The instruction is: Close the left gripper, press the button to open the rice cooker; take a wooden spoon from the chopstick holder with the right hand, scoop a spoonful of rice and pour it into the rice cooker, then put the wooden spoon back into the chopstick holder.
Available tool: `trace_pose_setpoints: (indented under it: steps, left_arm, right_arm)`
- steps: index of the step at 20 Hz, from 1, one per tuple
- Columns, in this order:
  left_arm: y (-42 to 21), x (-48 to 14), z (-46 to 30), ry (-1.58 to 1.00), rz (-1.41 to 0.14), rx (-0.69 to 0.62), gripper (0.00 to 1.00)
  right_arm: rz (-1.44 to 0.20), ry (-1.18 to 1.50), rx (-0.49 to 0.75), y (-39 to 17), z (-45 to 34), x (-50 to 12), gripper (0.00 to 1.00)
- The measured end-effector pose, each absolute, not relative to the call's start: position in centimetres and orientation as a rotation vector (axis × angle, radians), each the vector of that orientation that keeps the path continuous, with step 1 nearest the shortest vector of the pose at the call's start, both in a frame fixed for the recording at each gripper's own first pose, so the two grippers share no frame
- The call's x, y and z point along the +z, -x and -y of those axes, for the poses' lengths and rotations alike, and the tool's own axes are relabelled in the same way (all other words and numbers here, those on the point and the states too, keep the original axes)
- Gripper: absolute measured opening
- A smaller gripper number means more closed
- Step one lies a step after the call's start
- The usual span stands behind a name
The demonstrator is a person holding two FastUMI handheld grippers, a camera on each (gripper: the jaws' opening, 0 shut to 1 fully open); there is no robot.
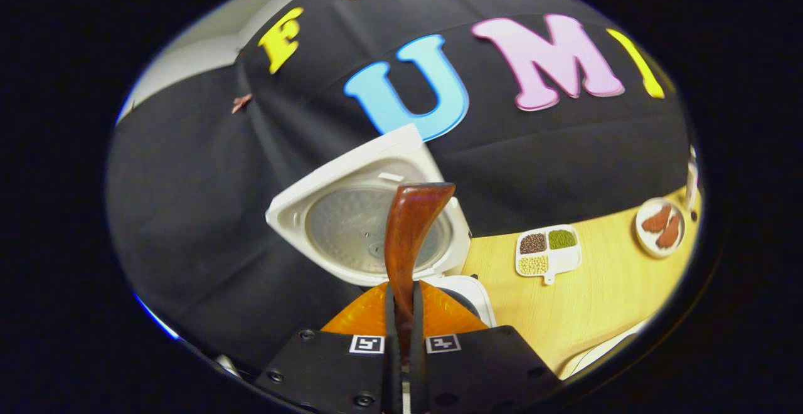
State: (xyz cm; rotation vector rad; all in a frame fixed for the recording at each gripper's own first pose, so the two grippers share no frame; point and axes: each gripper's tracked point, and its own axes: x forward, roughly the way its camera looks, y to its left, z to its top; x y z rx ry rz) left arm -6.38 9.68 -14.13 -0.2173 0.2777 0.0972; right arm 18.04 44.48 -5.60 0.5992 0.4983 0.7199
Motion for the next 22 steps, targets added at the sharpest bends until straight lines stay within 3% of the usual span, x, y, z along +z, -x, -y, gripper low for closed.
trace_pose_setpoints:
  steps: [5, 13, 22]
  left_arm:
    - [5.9, -13.1, -7.8, 0.185, -0.265, 0.054, 0.95]
    - [4.6, -11.9, -4.2, 0.149, -0.254, -0.015, 0.95]
    - [3.5, -11.1, -2.8, 0.146, -0.273, 0.007, 0.94]
  right_arm:
    - [-0.402, -0.748, 0.595, -19.0, -32.6, -3.3, 0.09]
    - [-0.264, -0.757, 0.394, -18.5, -11.6, -2.5, 0.09]
    - [-0.298, -0.642, 0.142, -18.8, 5.8, -11.6, 0.09]
